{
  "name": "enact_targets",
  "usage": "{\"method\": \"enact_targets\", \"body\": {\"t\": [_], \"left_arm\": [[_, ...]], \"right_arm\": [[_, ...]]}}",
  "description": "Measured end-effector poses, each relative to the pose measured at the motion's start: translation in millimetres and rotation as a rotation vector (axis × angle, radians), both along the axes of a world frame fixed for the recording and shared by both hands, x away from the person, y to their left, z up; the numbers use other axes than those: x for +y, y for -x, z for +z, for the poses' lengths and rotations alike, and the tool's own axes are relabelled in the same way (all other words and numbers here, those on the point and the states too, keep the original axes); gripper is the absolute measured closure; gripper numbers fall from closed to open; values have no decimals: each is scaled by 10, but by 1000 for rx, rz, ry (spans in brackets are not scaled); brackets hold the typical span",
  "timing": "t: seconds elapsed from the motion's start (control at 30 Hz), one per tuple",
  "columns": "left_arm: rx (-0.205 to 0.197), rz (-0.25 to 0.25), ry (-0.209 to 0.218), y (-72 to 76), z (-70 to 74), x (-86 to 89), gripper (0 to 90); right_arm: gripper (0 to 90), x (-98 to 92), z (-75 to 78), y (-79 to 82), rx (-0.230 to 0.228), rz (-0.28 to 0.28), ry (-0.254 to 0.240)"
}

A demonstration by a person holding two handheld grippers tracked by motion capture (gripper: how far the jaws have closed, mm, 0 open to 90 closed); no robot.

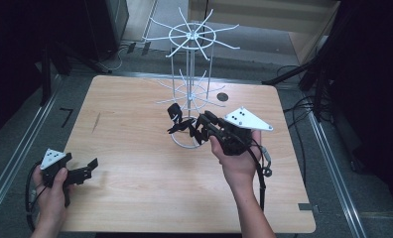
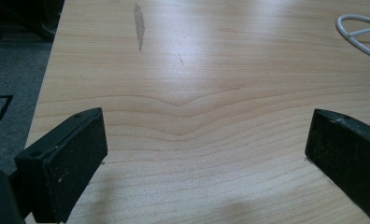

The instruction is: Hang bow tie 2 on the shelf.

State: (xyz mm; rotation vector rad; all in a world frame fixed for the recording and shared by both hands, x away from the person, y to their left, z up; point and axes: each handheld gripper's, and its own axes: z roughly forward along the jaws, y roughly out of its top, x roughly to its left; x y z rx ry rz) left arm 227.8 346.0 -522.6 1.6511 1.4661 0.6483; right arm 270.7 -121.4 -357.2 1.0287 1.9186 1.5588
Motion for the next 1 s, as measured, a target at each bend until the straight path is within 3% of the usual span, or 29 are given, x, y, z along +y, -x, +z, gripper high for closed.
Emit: {"method": "enact_targets", "body": {"t": [0.57,1.0], "left_arm": [[0,-2,0,-1,-1,-2,0],[0,-3,1,-2,-1,-2,0]], "right_arm": [[790,-30,40,-142,11,-7,-8],[789,-87,-90,-274,69,-19,-43]]}}
